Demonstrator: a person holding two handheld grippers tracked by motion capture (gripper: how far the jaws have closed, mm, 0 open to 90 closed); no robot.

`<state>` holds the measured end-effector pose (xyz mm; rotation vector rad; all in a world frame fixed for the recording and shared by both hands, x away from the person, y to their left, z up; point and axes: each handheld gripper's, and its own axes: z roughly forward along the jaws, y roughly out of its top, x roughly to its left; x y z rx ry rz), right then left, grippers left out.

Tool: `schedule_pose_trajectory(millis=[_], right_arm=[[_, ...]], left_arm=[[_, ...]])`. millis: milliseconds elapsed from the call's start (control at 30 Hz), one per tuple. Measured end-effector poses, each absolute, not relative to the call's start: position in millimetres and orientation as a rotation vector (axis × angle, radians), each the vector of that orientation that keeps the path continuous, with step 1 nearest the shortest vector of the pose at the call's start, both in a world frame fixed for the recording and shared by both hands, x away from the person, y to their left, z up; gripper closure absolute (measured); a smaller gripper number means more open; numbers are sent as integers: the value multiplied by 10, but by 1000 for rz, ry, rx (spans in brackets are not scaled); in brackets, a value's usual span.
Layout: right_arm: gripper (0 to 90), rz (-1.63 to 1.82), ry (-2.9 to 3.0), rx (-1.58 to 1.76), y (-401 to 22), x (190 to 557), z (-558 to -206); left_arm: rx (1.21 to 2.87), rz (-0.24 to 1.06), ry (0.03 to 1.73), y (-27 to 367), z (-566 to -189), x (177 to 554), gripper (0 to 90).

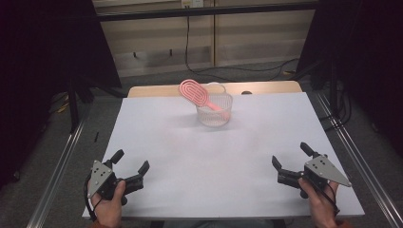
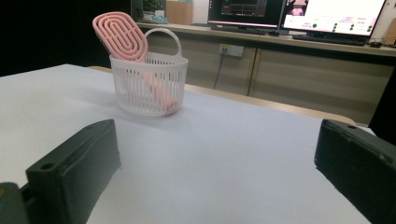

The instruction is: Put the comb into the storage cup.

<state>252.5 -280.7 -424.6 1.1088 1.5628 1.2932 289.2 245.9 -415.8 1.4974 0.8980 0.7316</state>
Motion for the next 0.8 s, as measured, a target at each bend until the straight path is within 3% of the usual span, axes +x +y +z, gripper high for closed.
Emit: schedule_pose_trajectory(millis=[800], right_arm=[[0,1321,1566,1091,-2919,2504,-4326]], left_arm=[[1498,687,886,2484,-4166,2929,24]])
